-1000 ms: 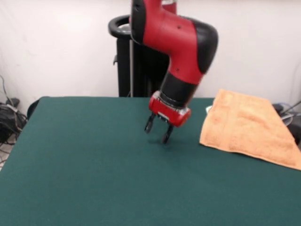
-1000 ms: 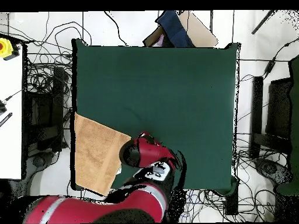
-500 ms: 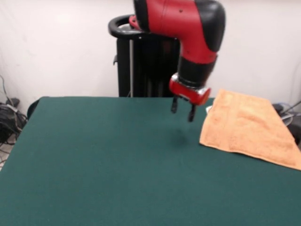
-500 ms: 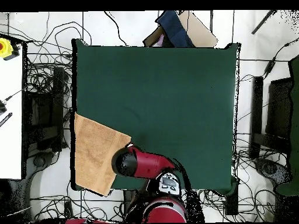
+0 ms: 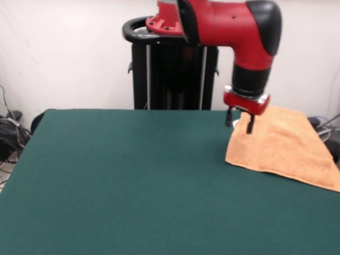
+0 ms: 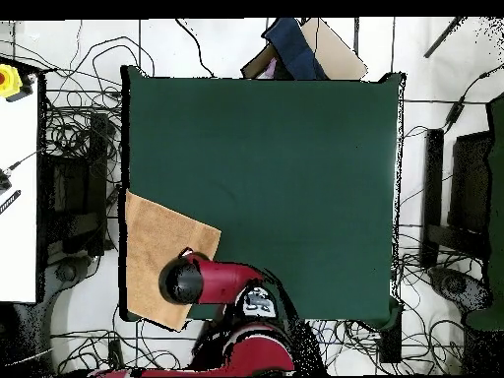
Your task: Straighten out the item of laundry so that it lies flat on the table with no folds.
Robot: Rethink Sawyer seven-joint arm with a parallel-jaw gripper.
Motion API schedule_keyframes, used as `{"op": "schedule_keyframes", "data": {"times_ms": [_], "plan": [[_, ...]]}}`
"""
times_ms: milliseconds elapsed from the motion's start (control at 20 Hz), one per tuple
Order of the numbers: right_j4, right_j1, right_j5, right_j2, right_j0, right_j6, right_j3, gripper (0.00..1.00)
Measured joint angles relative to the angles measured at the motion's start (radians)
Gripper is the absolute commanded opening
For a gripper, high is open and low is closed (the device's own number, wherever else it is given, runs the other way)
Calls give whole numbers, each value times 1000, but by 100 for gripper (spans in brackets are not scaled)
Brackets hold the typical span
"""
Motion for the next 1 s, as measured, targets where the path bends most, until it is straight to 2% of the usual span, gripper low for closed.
{"op": "schedule_keyframes", "data": {"times_ms": [350, 450, 800, 1000], "plan": [[65, 77, -93, 17, 115, 0, 0, 100], [94, 123, -144, 10, 161, 0, -10, 100], [195, 137, -167, -95, 312, 0, -30, 100], [295, 167, -156, -202, 466, 0, -63, 100]]}}
